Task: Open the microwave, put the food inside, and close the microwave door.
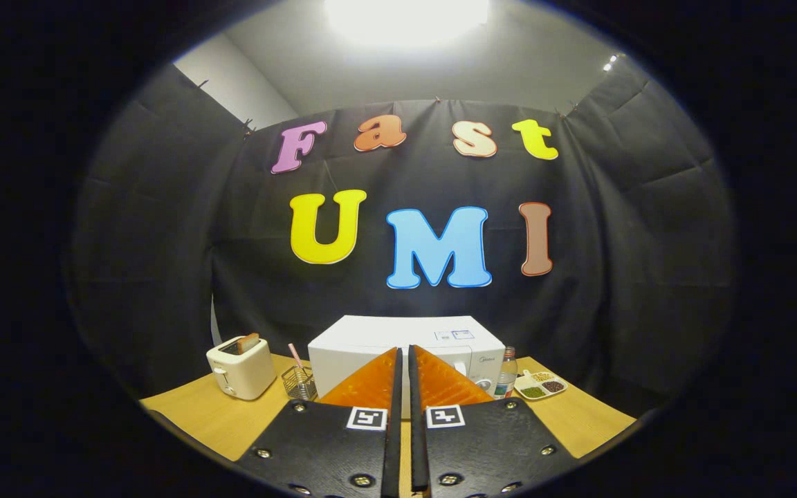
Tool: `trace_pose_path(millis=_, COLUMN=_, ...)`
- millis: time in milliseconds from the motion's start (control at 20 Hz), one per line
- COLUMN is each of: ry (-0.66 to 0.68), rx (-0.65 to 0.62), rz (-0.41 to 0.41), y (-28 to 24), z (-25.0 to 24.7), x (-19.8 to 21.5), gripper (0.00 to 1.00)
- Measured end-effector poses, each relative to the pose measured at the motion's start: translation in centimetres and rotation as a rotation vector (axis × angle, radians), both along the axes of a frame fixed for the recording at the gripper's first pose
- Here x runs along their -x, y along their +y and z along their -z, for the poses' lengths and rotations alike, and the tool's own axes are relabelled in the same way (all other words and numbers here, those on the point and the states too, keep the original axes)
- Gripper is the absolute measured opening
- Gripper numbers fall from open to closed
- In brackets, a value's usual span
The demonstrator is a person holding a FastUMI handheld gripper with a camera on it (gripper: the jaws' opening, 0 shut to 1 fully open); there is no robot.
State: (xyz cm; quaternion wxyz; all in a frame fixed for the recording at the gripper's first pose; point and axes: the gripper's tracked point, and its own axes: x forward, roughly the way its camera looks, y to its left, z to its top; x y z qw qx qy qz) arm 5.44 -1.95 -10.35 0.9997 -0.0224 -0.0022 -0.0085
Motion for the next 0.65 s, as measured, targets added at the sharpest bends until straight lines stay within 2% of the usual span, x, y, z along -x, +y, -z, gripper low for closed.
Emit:
trace_pose_path(millis=50, ry=-0.002, rx=0.005, rz=0.018, y=-0.3, z=-0.4, x=0.0, gripper=0.06)
trace_pose_path(millis=150, ry=-0.039, rx=0.028, rz=0.109, y=-2.0, z=-1.8, x=-0.1, gripper=0.06)
trace_pose_path(millis=250, ry=-0.069, rx=0.034, rz=0.163, y=-2.9, z=-2.8, x=-0.2, gripper=0.31)
trace_pose_path(millis=300, ry=-0.077, rx=0.016, rz=0.169, y=-2.7, z=-3.1, x=-0.2, gripper=0.36)
trace_pose_path(millis=350, ry=-0.081, rx=-0.002, rz=0.180, y=-2.9, z=-3.3, x=-0.1, gripper=0.36)
trace_pose_path(millis=500, ry=-0.078, rx=-0.006, rz=0.124, y=-1.4, z=-3.8, x=-0.5, gripper=0.98)
trace_pose_path(millis=650, ry=-0.085, rx=0.019, rz=0.135, y=-1.7, z=-4.0, x=-0.6, gripper=0.98)
